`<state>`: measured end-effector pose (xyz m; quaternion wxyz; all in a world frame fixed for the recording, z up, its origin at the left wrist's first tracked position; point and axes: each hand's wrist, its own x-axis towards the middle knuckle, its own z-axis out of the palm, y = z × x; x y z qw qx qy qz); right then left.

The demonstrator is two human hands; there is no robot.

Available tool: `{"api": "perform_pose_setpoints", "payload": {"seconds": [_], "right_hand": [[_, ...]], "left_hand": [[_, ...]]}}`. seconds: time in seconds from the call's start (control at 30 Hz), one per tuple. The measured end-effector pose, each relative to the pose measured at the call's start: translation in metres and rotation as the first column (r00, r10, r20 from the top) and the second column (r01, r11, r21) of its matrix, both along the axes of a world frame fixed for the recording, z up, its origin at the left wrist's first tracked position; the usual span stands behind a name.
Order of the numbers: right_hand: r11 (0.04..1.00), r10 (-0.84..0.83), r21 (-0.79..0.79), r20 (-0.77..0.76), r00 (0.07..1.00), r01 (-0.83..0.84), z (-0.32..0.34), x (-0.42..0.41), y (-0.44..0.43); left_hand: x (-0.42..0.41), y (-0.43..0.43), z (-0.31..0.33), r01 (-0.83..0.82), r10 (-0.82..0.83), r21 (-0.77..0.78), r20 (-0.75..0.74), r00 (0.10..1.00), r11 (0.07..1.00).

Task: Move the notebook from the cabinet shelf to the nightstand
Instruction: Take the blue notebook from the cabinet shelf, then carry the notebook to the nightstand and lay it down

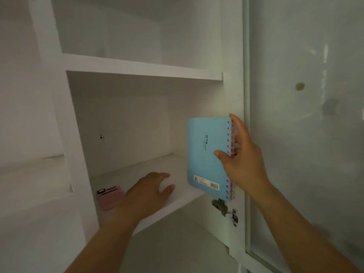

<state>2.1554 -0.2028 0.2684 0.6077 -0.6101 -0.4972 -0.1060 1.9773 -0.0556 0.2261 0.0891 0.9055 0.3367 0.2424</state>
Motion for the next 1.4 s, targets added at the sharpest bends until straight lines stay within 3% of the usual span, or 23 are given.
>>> {"api": "perform_pose_setpoints", "payload": {"seconds": [0.23,0.43,0.83,0.93,1.1,1.27,1.4], "right_hand": [[0.995,-0.094,-0.034,-0.066,0.993,0.092,-0.027,-0.021,-0.085],[0.983,-0.142,-0.128,-0.070,0.987,0.133,-0.070,-0.029,-0.147],[0.915,0.133,-0.366,-0.129,0.983,-0.171,-0.165,-0.049,-0.210],[0.844,0.272,-0.426,-0.180,0.945,-0.325,-0.194,-0.054,-0.233],[0.644,0.487,-0.539,-0.259,0.834,-0.543,-0.236,-0.086,-0.258],[0.438,0.665,-0.603,-0.282,0.691,-0.667,-0.263,-0.141,-0.271],[0.286,0.773,-0.620,-0.300,0.558,-0.731,-0.273,-0.192,-0.285]], "left_hand": [[0.002,-0.065,-0.005,0.222,-0.246,0.164,0.149,0.958,0.961],[0.000,-0.128,-0.038,0.294,-0.314,0.119,0.228,0.922,0.949],[-0.058,-0.254,-0.120,0.000,0.030,-0.109,0.277,0.960,0.994],[-0.072,-0.301,-0.144,-0.122,0.170,-0.183,0.276,0.946,0.975],[-0.102,-0.375,-0.183,-0.361,0.424,-0.271,0.231,0.876,0.892],[-0.155,-0.445,-0.207,-0.581,0.650,-0.352,0.112,0.752,0.733],[-0.197,-0.495,-0.220,-0.686,0.779,-0.409,0.113,0.616,0.602]]}}
